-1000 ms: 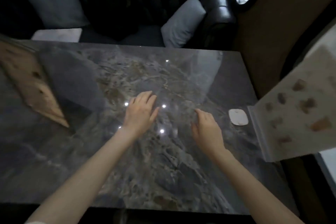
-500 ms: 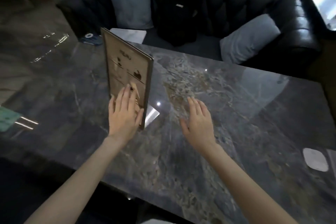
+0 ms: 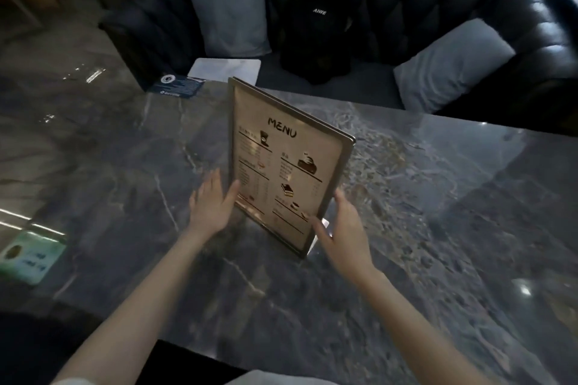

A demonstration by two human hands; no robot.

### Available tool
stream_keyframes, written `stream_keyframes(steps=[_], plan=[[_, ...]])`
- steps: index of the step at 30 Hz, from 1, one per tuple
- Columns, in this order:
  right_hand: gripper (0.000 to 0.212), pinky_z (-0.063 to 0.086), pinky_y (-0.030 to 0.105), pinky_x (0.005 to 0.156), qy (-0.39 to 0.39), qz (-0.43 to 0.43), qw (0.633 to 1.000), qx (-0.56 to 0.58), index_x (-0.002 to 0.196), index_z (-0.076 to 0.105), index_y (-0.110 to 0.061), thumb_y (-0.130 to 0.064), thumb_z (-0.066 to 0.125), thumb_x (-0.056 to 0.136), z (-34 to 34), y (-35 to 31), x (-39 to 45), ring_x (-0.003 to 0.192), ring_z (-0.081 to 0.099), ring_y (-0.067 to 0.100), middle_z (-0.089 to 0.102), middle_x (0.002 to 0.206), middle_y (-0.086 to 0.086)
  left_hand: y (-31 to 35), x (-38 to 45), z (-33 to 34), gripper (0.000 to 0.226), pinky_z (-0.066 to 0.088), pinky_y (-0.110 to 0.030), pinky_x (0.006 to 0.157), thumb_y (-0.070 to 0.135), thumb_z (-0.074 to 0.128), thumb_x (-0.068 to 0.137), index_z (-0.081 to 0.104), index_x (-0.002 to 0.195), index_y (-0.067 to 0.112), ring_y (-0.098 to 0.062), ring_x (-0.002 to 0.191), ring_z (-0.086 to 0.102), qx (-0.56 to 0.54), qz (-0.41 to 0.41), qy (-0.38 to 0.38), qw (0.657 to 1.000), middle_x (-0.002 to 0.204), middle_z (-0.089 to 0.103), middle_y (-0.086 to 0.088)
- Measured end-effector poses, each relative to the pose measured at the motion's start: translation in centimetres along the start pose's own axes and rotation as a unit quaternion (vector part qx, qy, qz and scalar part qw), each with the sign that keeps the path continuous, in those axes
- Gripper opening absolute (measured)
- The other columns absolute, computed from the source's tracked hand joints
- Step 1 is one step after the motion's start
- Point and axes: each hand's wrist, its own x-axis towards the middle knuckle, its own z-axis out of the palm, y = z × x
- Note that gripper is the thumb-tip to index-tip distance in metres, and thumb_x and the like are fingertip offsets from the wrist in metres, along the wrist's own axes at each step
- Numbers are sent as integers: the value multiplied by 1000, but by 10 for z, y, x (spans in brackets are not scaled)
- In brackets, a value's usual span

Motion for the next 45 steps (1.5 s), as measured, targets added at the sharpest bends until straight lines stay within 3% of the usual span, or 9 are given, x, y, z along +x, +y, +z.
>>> stream_keyframes(steps=[5,14,16,21,24,28,35,41,45], plan=[[39,48,35,95,-48,87,986,132,126,37,-21,-21,53,90,14,-5,-2,113,53,10,56,122,-8,6,25,-11,58,28,-40,109,39,9,100,49,130,11,-24,125,46,-307,-27,-125,943,132,52,-7],[18,47,1,66,-18,123,975,183,105,53,-22,-11,53,91,18,-11,2,78,59,-15,59,93,-21,-18,56,-6,68,41,-32,89,66,24,87,64,111,16,-16,100,60,-408,-5,-209,889,105,68,0],[20,49,6,71,-18,123,975,184,103,58,-23,-9,56,88,14,-11,5,81,60,-15,63,93,-19,-21,60,-3,65,44,-31,85,66,32,85,65,108,14,-18,99,62,-442,-15,-213,871,105,68,-3],[17,54,48,84,-34,137,982,122,97,63,-20,-14,62,81,8,-8,12,93,67,25,73,98,9,-27,65,3,56,46,-44,98,54,59,76,63,114,12,-21,107,65,-547,-27,-226,806,115,69,-7],[23,56,37,84,-30,135,982,131,101,64,-18,-8,64,81,7,-9,12,91,68,16,72,102,5,-24,66,10,28,53,-30,79,39,55,87,66,98,16,-12,87,71,-570,-54,-201,795,90,77,4],[31,52,9,75,-36,135,971,196,109,62,-8,3,63,80,5,-10,11,84,64,-6,68,105,1,-17,63,13,23,55,-21,64,34,51,91,64,94,16,-7,79,71,-594,-79,-189,778,80,77,8],[34,53,10,74,-46,133,961,238,112,60,-5,5,63,80,-5,-6,11,90,65,6,67,103,0,-7,57,8,53,52,-33,85,44,70,65,66,105,10,-20,103,66,-607,-128,-161,767,111,70,-7],[30,59,26,74,-52,163,946,274,109,59,-5,3,62,81,-32,13,3,91,67,15,69,106,8,30,52,12,50,52,-26,69,43,66,76,65,112,8,-15,94,67,-574,-135,-183,787,108,71,-6],[26,57,16,63,-36,170,938,299,102,59,-9,6,61,81,-63,30,-7,86,67,14,67,100,6,66,43,21,53,51,-25,65,44,71,71,66,107,7,-16,89,68,-567,-141,-183,791,102,72,-7]])
